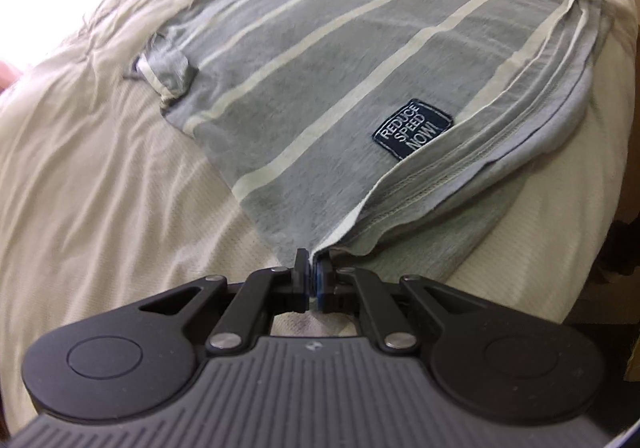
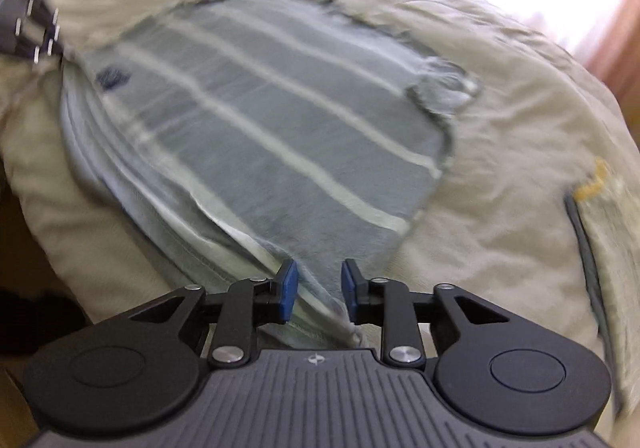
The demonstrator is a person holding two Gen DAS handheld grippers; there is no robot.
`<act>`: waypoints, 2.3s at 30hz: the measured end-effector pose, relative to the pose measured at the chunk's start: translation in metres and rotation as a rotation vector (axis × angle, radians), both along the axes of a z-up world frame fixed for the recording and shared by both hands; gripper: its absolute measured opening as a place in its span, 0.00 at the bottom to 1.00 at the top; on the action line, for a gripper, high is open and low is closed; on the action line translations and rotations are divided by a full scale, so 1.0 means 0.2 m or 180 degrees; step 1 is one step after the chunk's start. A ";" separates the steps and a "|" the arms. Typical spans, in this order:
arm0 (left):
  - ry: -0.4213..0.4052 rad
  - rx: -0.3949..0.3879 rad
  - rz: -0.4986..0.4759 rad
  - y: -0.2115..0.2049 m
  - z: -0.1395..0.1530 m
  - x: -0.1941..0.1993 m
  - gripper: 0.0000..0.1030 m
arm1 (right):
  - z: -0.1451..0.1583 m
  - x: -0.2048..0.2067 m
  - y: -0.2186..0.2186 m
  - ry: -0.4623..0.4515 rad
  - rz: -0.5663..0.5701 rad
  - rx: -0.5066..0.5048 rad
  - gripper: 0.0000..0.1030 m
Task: Fold clothes
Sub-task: 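Lift the shirt edge with both grippers, holding the two corners apart, then carry the held edge over the shirt with both grippers to fold it in half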
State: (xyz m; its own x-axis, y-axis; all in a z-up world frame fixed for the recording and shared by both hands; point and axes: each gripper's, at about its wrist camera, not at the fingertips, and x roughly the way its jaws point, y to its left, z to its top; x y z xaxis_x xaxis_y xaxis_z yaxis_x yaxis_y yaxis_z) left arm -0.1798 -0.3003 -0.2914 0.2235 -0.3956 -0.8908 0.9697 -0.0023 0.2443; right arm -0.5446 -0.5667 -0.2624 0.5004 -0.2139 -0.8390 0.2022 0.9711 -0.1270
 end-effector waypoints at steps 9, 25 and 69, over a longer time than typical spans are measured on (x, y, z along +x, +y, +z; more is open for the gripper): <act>0.0126 0.0079 0.0010 -0.03 -0.04 0.03 0.02 | -0.05 -0.19 -0.02 0.0145 0.0075 0.0015 0.42; 0.0065 0.0110 0.0075 -0.03 -0.03 0.00 0.02 | -0.05 -0.12 -0.14 -0.0032 0.0205 0.0280 0.01; 0.0639 -0.0294 0.0292 -0.64 0.25 0.91 0.02 | 0.18 0.74 -0.84 0.0114 -0.0709 0.0404 0.16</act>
